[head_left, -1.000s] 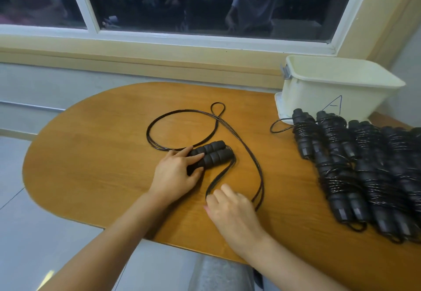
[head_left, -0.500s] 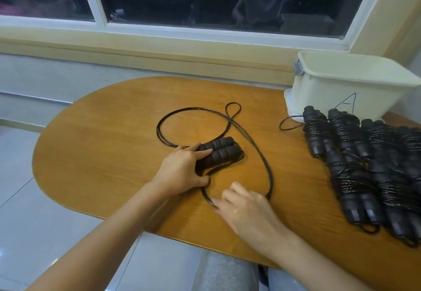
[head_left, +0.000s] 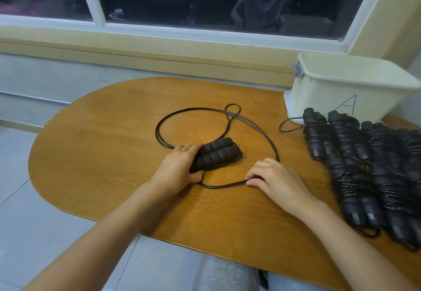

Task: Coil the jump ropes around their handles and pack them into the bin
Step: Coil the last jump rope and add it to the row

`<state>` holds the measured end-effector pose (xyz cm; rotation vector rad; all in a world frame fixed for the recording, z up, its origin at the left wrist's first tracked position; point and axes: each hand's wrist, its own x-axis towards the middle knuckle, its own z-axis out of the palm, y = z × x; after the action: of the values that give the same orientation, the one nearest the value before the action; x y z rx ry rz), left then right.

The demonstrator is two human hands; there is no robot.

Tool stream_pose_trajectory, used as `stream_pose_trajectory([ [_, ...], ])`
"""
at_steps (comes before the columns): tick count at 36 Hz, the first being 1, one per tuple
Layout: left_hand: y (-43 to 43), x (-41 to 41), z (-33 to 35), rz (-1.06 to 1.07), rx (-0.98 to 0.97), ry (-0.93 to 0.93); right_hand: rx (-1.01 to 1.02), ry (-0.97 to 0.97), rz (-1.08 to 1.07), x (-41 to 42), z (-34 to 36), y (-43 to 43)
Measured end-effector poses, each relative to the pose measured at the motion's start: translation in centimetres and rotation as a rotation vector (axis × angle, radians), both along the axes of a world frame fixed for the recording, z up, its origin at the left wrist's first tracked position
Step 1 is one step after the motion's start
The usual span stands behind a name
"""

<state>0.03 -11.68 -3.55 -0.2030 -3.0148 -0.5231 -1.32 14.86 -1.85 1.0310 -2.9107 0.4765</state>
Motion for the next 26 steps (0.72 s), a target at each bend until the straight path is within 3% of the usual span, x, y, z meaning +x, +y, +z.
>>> stream_pose_trajectory([
  [6,0.1,-0.5,0.2,-0.030,-0.116,-0.011,-0.041,0.059,0.142,0.9,-0.5,-1.0],
  [11,0.2,-0.3,-0.2,-0.026,-0.085,0.019,-0.051,0.083,0.321,2.5,-1.2,-2.1],
  [18,0.1,0.3,-0.5,-0.027,0.009,0.068,-0.004,0.096,0.297,2.3,-0.9,-2.1],
  [26,0.2,0.1,-0.1,-0.031,-0.065,0.023,-0.015,0.176,0.326,2.8,-1.6,-2.8],
])
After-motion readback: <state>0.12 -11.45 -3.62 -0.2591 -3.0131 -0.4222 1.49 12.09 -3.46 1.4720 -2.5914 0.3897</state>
